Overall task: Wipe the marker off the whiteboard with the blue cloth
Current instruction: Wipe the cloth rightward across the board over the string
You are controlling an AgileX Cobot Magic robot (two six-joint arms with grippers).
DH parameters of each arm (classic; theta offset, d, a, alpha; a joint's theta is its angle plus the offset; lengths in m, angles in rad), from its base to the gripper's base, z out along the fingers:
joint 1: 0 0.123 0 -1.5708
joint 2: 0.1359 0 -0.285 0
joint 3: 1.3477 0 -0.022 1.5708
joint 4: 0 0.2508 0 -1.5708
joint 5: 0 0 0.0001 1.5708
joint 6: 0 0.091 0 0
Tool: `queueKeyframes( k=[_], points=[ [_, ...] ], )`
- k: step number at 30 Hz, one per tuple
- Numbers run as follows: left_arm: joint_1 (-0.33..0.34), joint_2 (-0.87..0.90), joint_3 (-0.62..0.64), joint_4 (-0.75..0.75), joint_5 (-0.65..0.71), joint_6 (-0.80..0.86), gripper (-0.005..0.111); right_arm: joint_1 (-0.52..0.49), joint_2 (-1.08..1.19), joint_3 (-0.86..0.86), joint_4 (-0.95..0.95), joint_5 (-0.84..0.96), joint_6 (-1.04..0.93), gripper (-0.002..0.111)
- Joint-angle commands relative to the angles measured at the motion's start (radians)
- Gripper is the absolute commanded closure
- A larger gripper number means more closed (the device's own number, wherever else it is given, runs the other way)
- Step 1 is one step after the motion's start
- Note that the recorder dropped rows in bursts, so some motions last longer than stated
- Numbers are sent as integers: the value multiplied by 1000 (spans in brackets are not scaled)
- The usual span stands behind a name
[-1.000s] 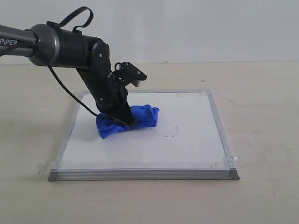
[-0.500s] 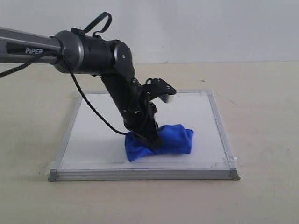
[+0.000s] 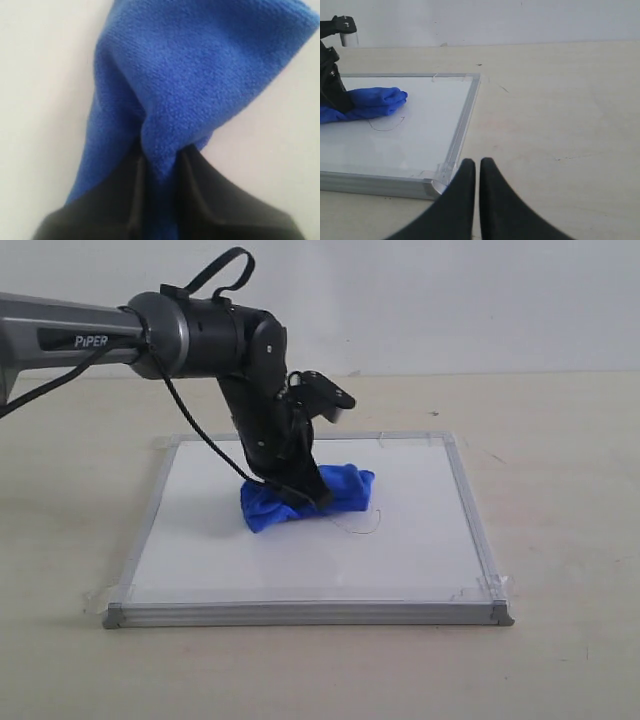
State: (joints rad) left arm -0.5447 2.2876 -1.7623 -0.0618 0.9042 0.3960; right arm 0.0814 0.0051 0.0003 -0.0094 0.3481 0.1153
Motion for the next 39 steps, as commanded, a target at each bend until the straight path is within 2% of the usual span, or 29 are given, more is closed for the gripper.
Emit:
queueKeyframes(
  k=[1, 5, 10, 12, 14, 17, 21, 26, 29, 33, 39],
  points=[
    [31, 34, -47, 62, 49, -103, 102, -3, -5, 0, -1, -7, -2, 108],
    [-10, 39, -47, -2, 102, -52, 102, -3, -5, 0, -1, -7, -2, 108],
    [-122, 39, -47, -111, 168, 102, 102, -3, -5, 0, -1, -7, -2, 108],
    [-162, 39, -47, -125, 168, 197, 102, -3, -5, 0, -1, -7, -2, 108],
    [-186, 39, -47, -103, 136, 222, 102, -3, -5, 0, -1, -7, -2, 108],
    [-184, 39, -47, -22, 72, 139, 102, -3, -5, 0, -1, -7, -2, 108],
    [-119, 39, -53, 153, 62, -29, 102, -3, -5, 0, -1, -7, -2, 108],
    [-6, 39, -68, 154, 62, -148, 102, -3, -5, 0, -1, -7, -2, 108],
    [24, 41, -68, 143, 122, -161, 102, -3, -5, 0, -1, -7, -2, 108],
    [-9, 41, -64, 74, 184, -96, 102, -3, -5, 0, -1, -7, -2, 108],
    [-139, 41, -66, -44, 185, 58, 102, -3, -5, 0, -1, -7, -2, 108]
  ],
)
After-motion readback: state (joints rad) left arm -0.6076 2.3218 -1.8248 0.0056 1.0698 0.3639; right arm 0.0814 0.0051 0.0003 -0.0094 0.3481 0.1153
